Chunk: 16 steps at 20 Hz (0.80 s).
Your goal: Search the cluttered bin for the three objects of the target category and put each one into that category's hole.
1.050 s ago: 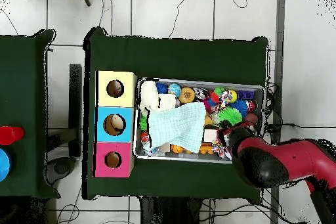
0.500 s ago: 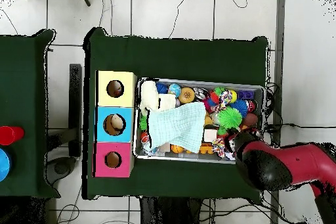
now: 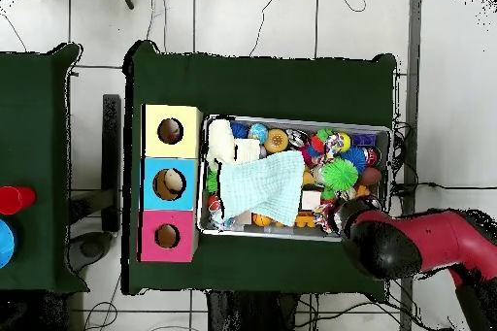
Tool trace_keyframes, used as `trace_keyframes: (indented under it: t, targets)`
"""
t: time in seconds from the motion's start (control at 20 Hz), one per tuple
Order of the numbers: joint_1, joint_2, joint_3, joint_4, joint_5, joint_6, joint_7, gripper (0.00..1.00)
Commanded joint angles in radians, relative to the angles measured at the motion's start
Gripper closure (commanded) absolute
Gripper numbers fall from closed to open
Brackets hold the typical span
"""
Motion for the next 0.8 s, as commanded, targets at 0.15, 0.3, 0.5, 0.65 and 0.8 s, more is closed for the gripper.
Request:
trace_keyframes:
  t: [0.15, 0.3, 0.5, 0.65, 0.8]
  targets:
    - [0.021, 0.036, -0.080, 0.052, -0.021, 0.122, -0.200, 1.00]
    - [0.021, 0.036, -0.077, 0.052, -0.028, 0.095, -0.193, 1.00]
    - [0.021, 0.031, -0.083, 0.051, -0.028, 0.092, -0.193, 1.00]
    - [0.022, 0.028, -0.085, 0.055, -0.030, 0.086, -0.196, 0.00]
    - [0.023, 0.026, -0.086, 0.056, -0.034, 0.083, -0.195, 0.00]
